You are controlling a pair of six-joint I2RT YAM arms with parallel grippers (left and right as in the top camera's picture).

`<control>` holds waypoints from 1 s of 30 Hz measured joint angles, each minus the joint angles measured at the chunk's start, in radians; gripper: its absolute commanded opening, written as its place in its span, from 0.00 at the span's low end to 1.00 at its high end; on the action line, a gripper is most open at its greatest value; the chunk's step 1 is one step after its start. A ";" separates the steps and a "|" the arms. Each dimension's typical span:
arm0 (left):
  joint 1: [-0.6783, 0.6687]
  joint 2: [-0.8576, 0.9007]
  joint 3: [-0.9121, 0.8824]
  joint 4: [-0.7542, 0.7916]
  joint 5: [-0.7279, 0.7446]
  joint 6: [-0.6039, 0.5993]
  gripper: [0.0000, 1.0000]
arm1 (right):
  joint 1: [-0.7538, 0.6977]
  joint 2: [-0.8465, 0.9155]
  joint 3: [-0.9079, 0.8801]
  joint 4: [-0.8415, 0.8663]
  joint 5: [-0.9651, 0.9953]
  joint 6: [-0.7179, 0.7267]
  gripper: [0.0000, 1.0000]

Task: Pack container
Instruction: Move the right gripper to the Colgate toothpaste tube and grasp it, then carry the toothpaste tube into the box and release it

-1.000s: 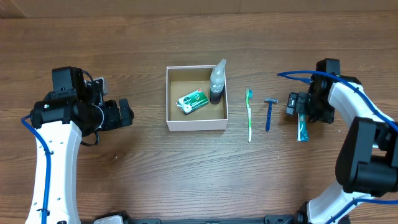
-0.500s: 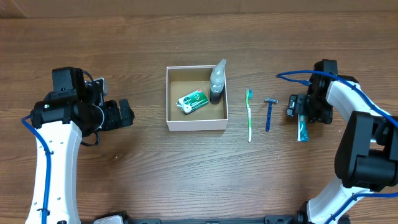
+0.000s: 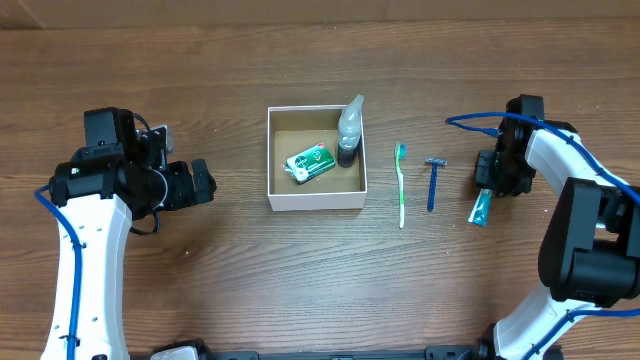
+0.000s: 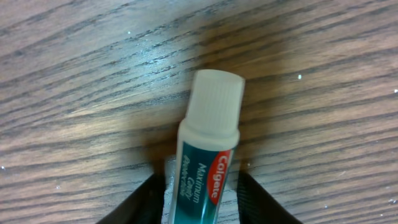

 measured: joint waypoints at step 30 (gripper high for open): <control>0.000 0.000 0.000 0.000 0.000 0.000 1.00 | 0.363 -0.453 0.243 -0.105 -0.092 -0.056 0.04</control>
